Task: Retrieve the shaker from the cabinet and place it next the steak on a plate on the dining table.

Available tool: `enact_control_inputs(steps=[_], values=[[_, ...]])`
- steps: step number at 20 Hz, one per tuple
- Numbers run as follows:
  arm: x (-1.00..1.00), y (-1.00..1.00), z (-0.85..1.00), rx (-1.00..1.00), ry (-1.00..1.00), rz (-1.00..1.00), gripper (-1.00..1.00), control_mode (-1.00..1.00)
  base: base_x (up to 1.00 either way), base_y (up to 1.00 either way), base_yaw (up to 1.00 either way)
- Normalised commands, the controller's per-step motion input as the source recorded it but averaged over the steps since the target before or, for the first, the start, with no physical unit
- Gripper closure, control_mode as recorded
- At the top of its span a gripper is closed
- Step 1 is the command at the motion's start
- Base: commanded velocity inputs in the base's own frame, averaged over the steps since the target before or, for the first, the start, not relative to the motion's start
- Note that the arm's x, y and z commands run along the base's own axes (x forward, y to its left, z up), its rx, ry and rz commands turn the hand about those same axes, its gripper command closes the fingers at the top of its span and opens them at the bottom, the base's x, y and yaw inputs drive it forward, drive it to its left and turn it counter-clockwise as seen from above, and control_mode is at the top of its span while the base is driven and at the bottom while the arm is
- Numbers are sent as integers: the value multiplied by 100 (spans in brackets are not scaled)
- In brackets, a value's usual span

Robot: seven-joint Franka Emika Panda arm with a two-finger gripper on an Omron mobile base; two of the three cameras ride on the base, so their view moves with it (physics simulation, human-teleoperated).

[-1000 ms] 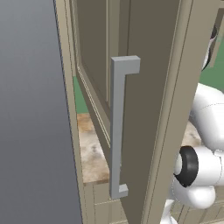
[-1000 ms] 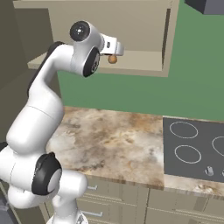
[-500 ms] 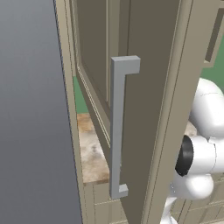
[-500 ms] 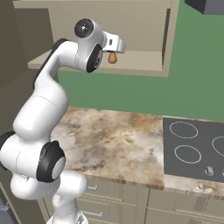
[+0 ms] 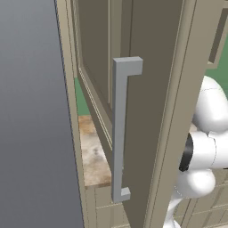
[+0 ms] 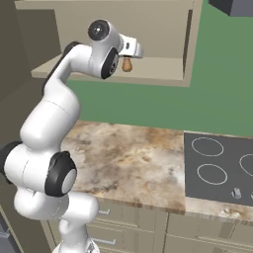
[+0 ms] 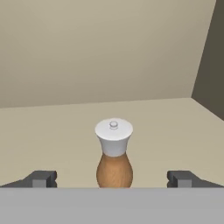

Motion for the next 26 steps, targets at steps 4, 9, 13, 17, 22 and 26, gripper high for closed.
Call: enact_control_inputs(steps=[4, 9, 13, 17, 22, 26], values=[[13, -10, 0, 0, 0, 0, -100, -100, 0, 0, 0], [11, -1, -1, 0, 0, 0, -100, -100, 0, 0, 0], [5, 0, -4, 0, 0, 0, -100, -100, 0, 0, 0], [3, 0, -10, 0, 0, 0, -100, -100, 0, 0, 0], [18, 0, -11, 0, 0, 0, -100, -100, 0, 0, 0], [34, 0, -8, 0, 0, 0, -100, -100, 0, 0, 0]])
